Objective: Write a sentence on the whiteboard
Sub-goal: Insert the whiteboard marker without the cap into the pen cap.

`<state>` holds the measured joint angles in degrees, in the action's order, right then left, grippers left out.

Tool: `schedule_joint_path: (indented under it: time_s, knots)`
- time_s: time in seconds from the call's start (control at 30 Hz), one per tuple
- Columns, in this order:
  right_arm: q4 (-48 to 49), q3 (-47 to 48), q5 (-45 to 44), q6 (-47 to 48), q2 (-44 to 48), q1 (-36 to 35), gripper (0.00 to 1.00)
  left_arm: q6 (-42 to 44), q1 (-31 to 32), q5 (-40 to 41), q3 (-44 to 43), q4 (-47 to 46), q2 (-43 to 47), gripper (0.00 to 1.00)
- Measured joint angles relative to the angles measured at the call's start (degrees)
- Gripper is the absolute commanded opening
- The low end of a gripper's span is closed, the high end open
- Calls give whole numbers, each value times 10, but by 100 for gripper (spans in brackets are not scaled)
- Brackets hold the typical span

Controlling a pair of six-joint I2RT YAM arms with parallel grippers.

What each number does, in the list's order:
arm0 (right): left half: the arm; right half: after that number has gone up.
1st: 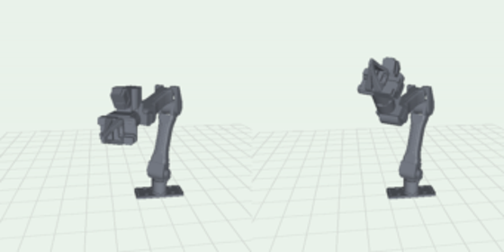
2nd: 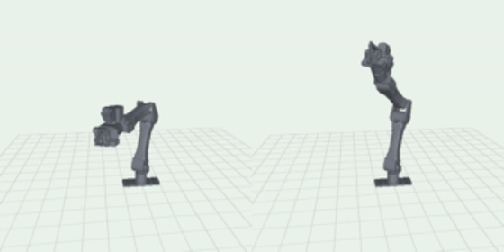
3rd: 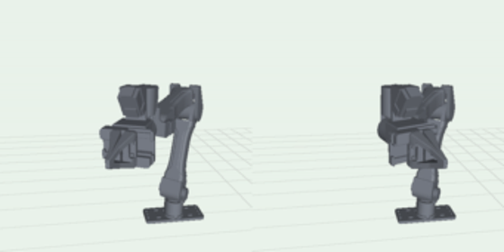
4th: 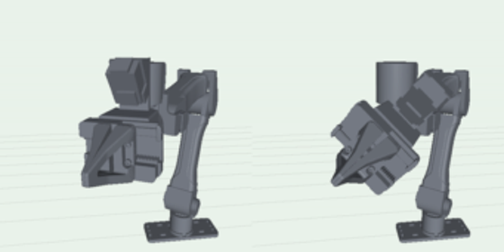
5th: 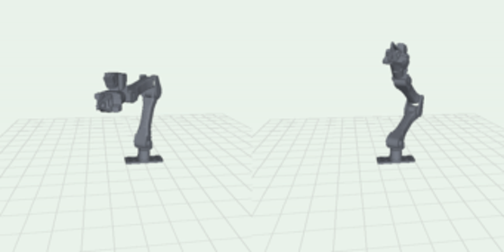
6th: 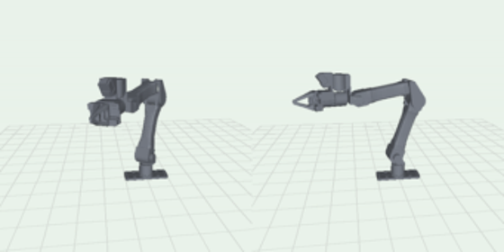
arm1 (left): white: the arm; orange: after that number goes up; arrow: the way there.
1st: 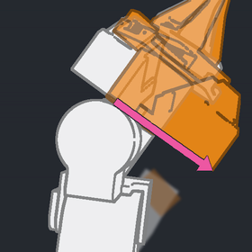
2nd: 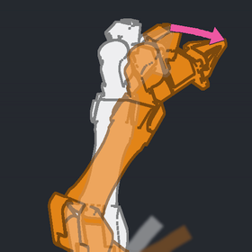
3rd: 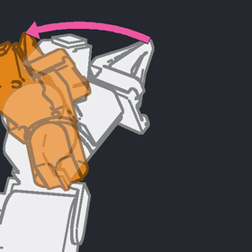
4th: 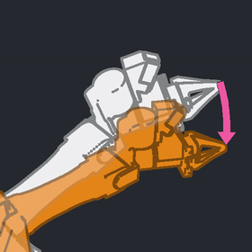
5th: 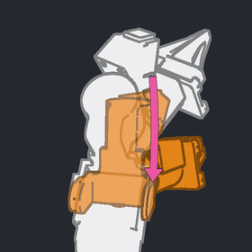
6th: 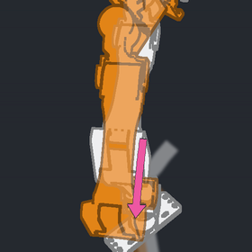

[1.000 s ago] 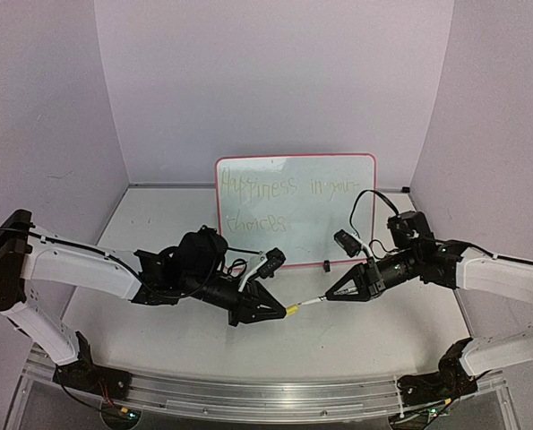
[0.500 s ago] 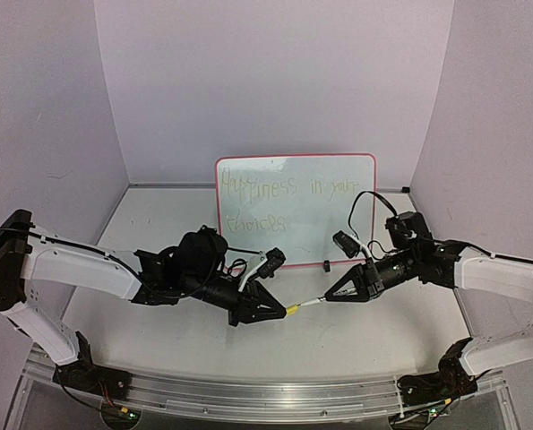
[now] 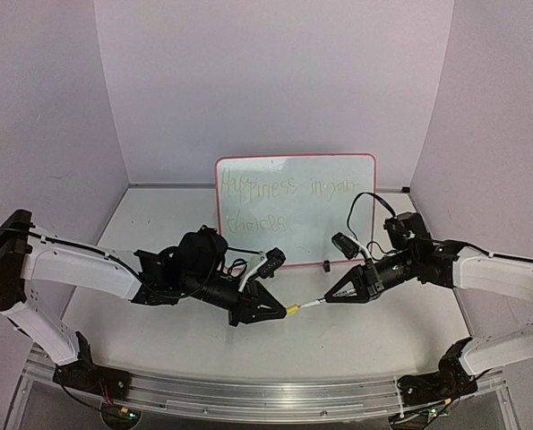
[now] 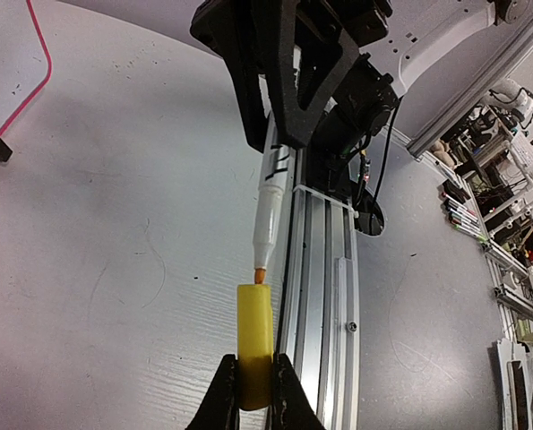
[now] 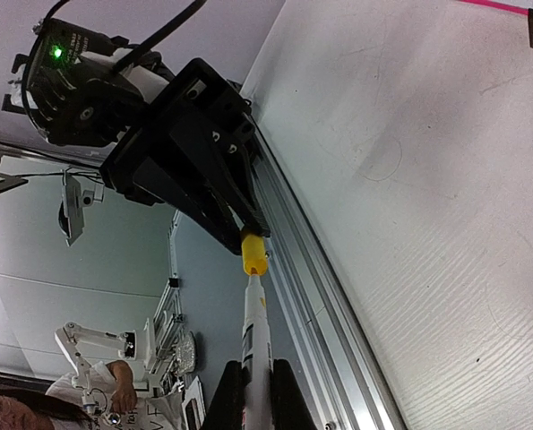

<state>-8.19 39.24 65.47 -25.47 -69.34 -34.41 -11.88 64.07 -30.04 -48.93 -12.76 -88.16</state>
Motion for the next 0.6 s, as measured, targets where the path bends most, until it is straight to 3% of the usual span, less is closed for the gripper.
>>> schedule_joint_path:
  time_s: [0.6]
  knots:
    - [6,0,22,12,-16,0,0,1,0,-28,-11,7,-5,0]
